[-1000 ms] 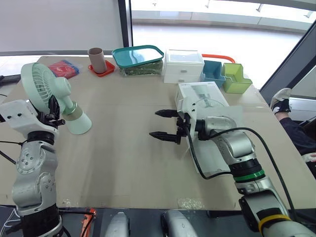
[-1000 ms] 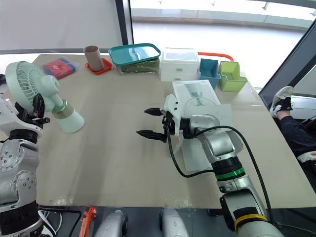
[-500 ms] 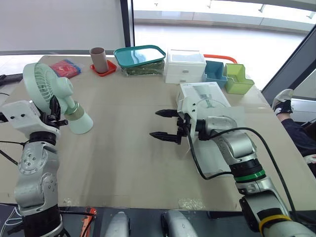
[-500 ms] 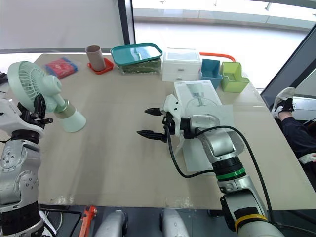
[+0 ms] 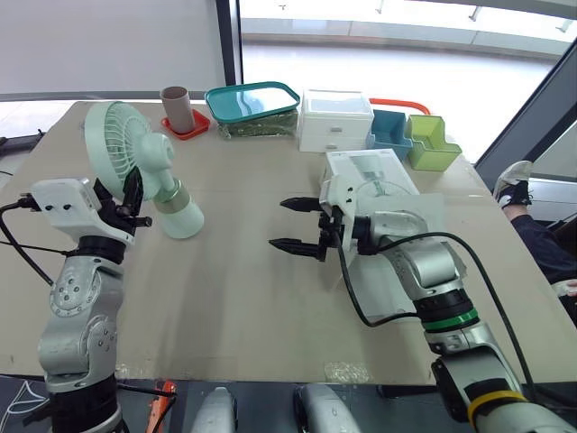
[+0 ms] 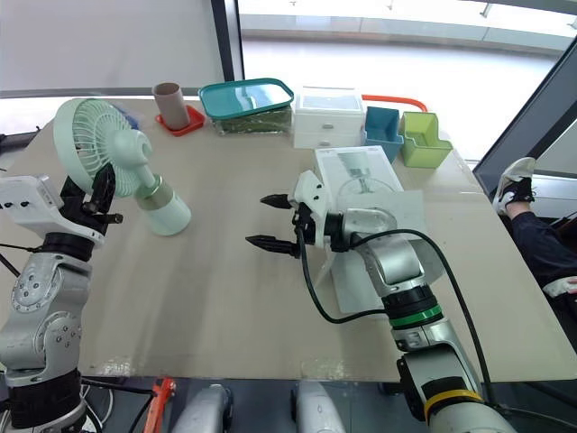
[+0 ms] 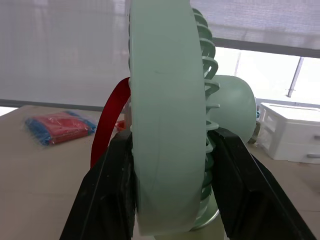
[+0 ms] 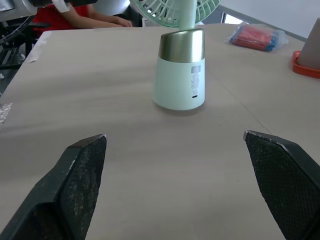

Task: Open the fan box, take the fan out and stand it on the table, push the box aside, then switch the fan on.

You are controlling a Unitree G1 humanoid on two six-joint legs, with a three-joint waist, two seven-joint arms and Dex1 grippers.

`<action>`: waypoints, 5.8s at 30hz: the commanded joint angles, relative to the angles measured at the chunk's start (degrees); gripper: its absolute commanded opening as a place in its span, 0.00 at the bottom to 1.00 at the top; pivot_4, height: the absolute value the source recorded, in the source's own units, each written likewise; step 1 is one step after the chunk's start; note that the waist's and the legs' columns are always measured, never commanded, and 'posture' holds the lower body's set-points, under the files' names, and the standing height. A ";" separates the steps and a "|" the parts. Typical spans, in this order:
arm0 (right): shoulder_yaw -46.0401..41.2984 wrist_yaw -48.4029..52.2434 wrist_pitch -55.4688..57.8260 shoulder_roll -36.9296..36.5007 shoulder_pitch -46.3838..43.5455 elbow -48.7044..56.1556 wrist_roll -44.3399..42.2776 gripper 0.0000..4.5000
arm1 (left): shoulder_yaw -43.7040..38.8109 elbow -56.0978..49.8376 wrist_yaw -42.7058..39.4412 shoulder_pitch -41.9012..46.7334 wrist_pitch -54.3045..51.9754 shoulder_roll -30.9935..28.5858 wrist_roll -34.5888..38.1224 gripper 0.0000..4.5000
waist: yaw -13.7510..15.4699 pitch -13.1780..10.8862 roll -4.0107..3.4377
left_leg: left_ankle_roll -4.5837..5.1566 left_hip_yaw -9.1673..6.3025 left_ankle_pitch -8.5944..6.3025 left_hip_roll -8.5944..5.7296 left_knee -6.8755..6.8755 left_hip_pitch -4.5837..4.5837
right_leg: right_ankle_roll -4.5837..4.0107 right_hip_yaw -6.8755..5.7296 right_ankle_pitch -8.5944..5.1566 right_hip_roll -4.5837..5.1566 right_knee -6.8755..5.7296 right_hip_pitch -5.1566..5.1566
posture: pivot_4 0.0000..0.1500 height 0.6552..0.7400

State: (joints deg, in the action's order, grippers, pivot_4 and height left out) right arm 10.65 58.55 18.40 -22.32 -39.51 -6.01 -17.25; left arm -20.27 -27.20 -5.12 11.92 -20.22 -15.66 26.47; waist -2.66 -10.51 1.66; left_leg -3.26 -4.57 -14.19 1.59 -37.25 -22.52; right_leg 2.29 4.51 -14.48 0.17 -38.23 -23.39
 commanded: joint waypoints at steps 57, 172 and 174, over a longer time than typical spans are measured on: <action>0.59 -20.29 10.70 19.22 -17.89 -13.85 6.32 0.19 | 11.38 -1.16 -8.81 3.55 4.60 3.27 -2.47 0.35 | -0.05 -0.01 -0.02 | -0.01 -0.06 0.01 0.01 0.06 -0.13 | -0.01 -0.06 0.00 -0.01 -0.02 -0.16 | 1.00 1.00; 1.51 -10.83 15.10 2.05 5.99 18.82 -3.83 0.08 | 19.59 26.44 -47.75 -1.89 7.28 -7.88 1.50 0.02 | -0.21 -0.02 -0.04 | -0.30 0.00 0.22 0.12 0.20 -0.15 | -0.28 -0.17 0.03 -0.07 -0.49 -0.54 | 1.00 1.00; 1.62 -10.96 15.23 1.95 6.15 19.08 -3.83 0.08 | 19.83 26.80 -48.21 -1.64 7.43 -7.64 1.17 0.02 | -0.17 -0.02 -0.04 | -0.30 0.00 0.21 0.11 0.13 -0.15 | -0.27 -0.17 0.03 -0.08 -0.54 -0.53 | 1.00 1.00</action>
State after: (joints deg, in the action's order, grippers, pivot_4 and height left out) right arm 12.42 48.10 34.17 -20.27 -33.53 10.43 -20.99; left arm -1.82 -0.40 -52.08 9.06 -13.76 -23.78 28.09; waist -2.83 -10.53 1.61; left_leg -3.56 -4.57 -13.98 1.70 -37.13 -22.66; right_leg 2.02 4.33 -14.45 0.09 -38.76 -23.92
